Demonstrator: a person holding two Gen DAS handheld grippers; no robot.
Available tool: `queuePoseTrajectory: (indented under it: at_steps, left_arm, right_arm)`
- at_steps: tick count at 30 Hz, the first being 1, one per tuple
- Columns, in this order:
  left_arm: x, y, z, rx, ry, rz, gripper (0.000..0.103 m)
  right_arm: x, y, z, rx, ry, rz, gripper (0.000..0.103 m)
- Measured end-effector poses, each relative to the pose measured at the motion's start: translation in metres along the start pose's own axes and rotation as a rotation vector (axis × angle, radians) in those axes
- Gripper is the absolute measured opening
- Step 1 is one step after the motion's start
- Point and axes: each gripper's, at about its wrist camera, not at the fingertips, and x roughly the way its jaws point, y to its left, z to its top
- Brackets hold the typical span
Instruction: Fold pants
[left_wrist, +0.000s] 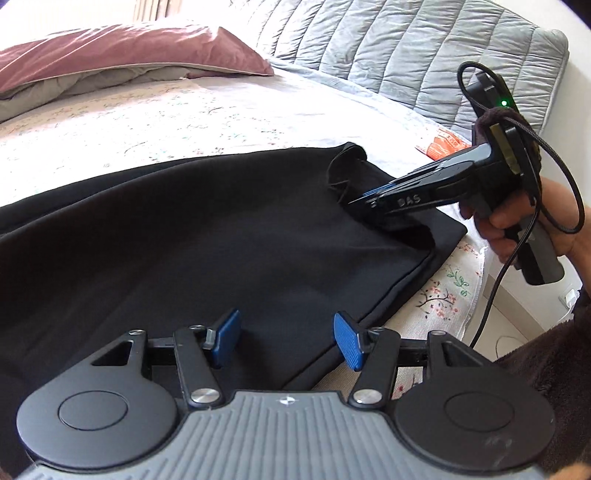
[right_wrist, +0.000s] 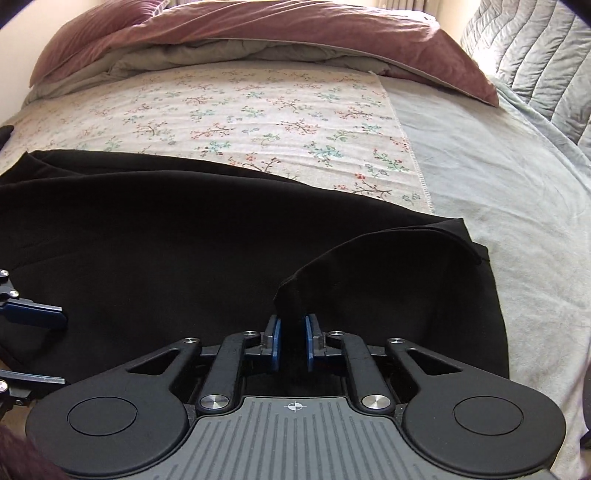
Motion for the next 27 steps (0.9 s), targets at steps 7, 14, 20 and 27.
queuePoseTrajectory:
  at_steps: [7, 14, 20, 27]
  left_arm:
    - [-0.009, 0.009, -0.005, -0.017, 0.015, -0.005, 0.068]
    - [-0.02, 0.012, -0.006, -0.003, 0.03, 0.008, 0.068]
    - [-0.05, 0.046, -0.005, -0.045, -0.028, 0.121, 0.069]
    - [-0.096, 0.117, 0.01, -0.107, -0.103, 0.378, 0.07]
  right_arm:
    - [-0.038, -0.052, -0.01, 0.083, 0.01, -0.346, 0.008]
    - [-0.062, -0.078, -0.018, 0.159, -0.026, -0.454, 0.041]
    - [-0.051, -0.061, -0.005, 0.134, -0.054, -0.298, 0.063]
    - [-0.028, -0.034, 0.015, 0.103, -0.055, -0.205, 0.063]
